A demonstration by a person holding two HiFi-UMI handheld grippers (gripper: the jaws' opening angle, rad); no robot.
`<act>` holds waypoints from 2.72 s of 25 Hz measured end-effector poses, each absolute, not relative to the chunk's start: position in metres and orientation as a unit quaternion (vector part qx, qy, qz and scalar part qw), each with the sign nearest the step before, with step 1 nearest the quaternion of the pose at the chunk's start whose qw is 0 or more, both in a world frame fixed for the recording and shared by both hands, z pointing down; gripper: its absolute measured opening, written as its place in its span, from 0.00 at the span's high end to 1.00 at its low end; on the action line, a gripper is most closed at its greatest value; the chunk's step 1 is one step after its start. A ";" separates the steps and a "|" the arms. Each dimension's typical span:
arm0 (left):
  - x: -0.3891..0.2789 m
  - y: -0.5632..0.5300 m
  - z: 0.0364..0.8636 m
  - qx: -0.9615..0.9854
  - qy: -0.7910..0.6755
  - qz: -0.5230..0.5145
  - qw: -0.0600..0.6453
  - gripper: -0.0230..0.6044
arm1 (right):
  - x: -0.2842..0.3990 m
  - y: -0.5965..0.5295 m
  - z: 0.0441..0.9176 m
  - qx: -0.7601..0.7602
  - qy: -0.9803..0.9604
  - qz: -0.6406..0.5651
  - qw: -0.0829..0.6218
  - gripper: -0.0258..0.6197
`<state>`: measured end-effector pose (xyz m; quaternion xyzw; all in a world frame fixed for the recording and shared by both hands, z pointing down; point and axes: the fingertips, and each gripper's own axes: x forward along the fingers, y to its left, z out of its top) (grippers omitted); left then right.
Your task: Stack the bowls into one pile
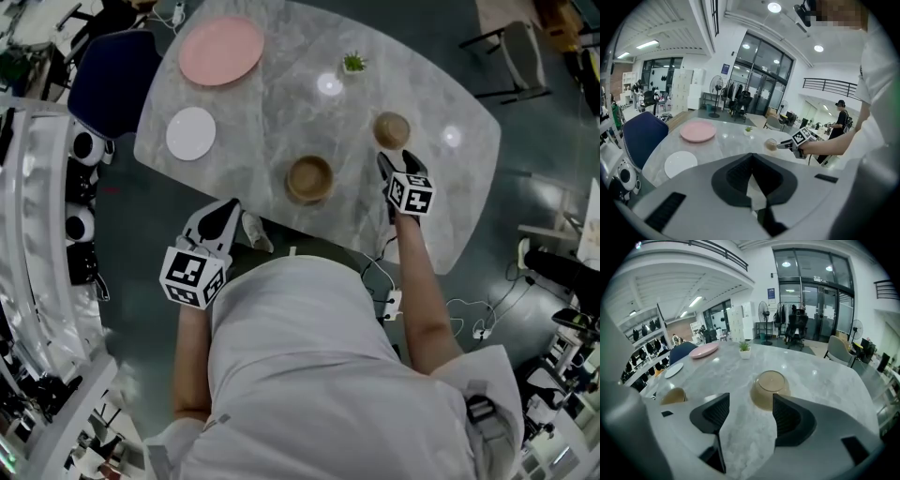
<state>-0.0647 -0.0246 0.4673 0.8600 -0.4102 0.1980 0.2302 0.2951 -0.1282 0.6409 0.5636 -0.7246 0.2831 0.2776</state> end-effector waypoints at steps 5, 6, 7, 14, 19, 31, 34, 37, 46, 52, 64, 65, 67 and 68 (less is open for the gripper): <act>-0.054 -0.023 0.474 0.852 -0.417 0.210 0.238 0.96 | 0.316 -0.147 0.650 0.572 -0.718 0.290 0.269 0.43; -0.052 -0.023 0.475 0.850 -0.419 0.213 0.239 0.96 | 0.319 -0.151 0.652 0.574 -0.717 0.290 0.269 0.41; -0.051 -0.022 0.477 0.848 -0.420 0.216 0.240 0.96 | 0.321 -0.155 0.653 0.574 -0.717 0.292 0.268 0.40; -0.039 -0.020 0.484 0.838 -0.427 0.237 0.243 0.96 | 0.333 -0.176 0.674 0.566 -0.714 0.304 0.278 0.29; -0.039 -0.016 0.486 0.830 -0.436 0.244 0.248 0.96 | 0.336 -0.186 0.685 0.566 -0.710 0.307 0.287 0.25; -0.045 -0.003 0.488 0.817 -0.456 0.245 0.254 0.96 | 0.328 -0.194 0.696 0.550 -0.713 0.310 0.305 0.29; -0.046 -0.002 0.488 0.817 -0.458 0.242 0.253 0.96 | 0.325 -0.193 0.695 0.548 -0.715 0.310 0.304 0.29; -0.047 0.000 0.487 0.819 -0.457 0.239 0.251 0.96 | 0.321 -0.190 0.689 0.546 -0.718 0.311 0.299 0.29; -0.059 0.002 0.485 0.829 -0.450 0.224 0.245 0.96 | 0.295 -0.173 0.669 0.529 -0.736 0.298 0.300 0.30; -0.066 -0.003 0.483 0.844 -0.432 0.205 0.243 0.96 | 0.262 -0.147 0.651 0.505 -0.749 0.304 0.302 0.30; -0.070 -0.014 0.480 0.877 -0.382 0.173 0.234 0.96 | 0.196 -0.085 0.617 0.465 -0.769 0.308 0.314 0.30; -0.071 -0.015 0.479 0.879 -0.378 0.171 0.233 0.96 | 0.191 -0.081 0.614 0.462 -0.770 0.306 0.316 0.30; -0.070 -0.017 0.478 0.884 -0.371 0.167 0.232 0.96 | 0.181 -0.073 0.611 0.454 -0.773 0.303 0.323 0.30; -0.069 -0.017 0.478 0.886 -0.367 0.166 0.231 0.96 | 0.176 -0.069 0.610 0.449 -0.775 0.302 0.326 0.30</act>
